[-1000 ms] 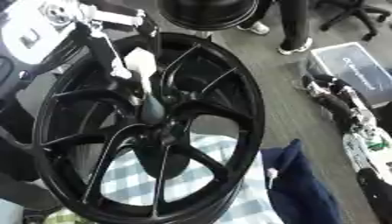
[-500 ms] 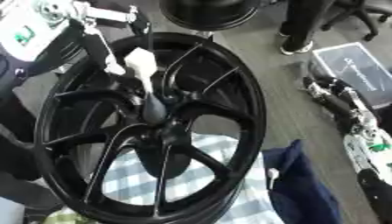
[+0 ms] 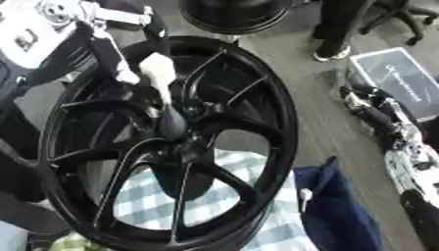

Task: Pull the pin out of the wheel hub.

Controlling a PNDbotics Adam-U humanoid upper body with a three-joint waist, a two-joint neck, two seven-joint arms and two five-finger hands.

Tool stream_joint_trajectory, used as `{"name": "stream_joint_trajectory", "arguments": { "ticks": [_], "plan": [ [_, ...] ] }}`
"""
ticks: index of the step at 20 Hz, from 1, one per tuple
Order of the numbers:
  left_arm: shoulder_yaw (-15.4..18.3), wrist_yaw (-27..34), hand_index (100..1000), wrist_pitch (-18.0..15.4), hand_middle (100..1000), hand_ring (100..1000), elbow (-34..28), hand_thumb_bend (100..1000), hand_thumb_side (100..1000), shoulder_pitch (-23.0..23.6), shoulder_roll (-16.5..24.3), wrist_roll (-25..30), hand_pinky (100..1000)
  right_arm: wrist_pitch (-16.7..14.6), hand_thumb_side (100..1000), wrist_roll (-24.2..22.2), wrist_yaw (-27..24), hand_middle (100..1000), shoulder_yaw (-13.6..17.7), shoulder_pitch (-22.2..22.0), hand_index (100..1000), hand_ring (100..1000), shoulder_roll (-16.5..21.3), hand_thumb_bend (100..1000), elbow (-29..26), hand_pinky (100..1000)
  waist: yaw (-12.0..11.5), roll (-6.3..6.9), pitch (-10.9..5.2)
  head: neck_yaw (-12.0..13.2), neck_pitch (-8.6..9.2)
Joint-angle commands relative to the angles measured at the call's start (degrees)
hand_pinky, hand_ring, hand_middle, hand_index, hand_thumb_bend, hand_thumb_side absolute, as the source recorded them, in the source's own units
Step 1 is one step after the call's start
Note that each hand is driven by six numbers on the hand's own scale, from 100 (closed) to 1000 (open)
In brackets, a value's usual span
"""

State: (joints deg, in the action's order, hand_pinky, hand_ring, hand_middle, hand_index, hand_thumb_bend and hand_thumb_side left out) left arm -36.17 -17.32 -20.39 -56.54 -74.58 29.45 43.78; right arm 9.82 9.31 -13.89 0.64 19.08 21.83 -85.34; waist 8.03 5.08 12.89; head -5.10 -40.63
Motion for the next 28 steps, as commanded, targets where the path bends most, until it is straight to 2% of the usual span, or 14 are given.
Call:
{"name": "stream_joint_trajectory", "arguments": {
  "ticks": [1, 12, 19, 23, 28],
  "plan": [
    [0.9, 0.0, 379, -7.6, 555, 687, -0.7, 207, 100, -1.5, 1.0, 8.2, 799, 0.0, 380, -0.1, -0.2, 717, 0.2, 0.4, 797, 773, 0.6, 324, -0.5, 854, 0.0, -0.35, -0.84, 0.0, 0.63],
    [4.5, -0.7, 374, -6.2, 549, 682, -0.8, 194, 100, -2.8, 1.0, 8.2, 795, 0.0, 381, -0.2, -0.2, 718, 0.3, 0.3, 798, 773, 0.5, 322, -0.4, 855, -0.1, -0.44, -0.97, 0.1, 0.41],
    [8.5, 1.6, 363, -3.7, 540, 675, -3.5, 185, 100, -4.1, 2.4, 8.2, 793, 0.0, 381, -0.3, -0.2, 719, 0.3, 0.3, 799, 774, 0.5, 322, -0.4, 856, -0.3, -0.50, -1.03, 0.0, 0.05],
    [11.3, 3.4, 362, -1.6, 538, 673, -6.3, 188, 100, -3.9, 4.7, 8.2, 793, -0.1, 381, -0.3, -0.2, 719, 0.5, 0.1, 799, 774, 0.7, 321, -0.3, 856, -0.7, -0.57, -1.16, -0.2, -0.28],
    [15.6, 5.6, 365, 1.0, 538, 671, -10.4, 205, 100, -1.0, 10.9, 8.2, 793, -0.2, 376, 0.3, -0.2, 719, 1.2, 0.0, 800, 775, 1.4, 324, -0.5, 857, -1.7, -0.59, -1.29, -0.9, -0.66]
  ]
}}
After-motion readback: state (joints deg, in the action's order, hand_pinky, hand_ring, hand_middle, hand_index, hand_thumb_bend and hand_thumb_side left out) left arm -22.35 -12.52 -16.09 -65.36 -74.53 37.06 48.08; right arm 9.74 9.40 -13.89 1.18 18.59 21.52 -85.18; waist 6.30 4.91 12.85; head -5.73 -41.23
